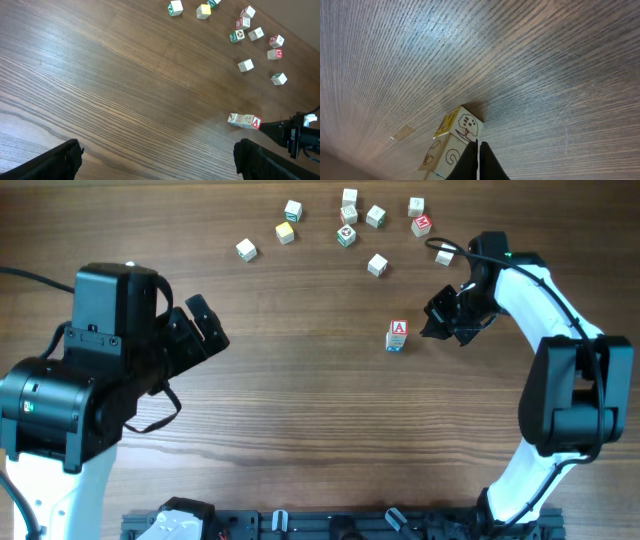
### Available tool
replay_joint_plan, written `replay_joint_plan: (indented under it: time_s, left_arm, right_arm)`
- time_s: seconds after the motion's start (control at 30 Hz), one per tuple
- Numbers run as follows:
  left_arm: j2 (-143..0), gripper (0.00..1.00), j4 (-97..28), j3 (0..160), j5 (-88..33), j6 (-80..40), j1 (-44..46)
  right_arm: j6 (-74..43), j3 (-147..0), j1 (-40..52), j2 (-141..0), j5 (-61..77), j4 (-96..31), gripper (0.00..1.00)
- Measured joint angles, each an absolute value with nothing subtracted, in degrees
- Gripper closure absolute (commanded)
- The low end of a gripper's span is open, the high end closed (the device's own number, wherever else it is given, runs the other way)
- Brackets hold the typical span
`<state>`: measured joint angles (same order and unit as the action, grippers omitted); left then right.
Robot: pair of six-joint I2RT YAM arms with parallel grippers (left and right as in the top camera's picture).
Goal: Form a tower
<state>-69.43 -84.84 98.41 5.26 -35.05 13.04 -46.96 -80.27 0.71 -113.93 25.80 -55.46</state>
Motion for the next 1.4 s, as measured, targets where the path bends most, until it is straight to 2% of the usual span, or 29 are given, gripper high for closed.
replay_joint_plan:
  time_s: [1.4]
  left_arm:
    - [-69.43,0.0,-84.84,98.41,5.26,-35.05,13.04]
  right_arm:
    - [-46.24,-80.27,1.1,-117.97,34.54,-51.48,0.96]
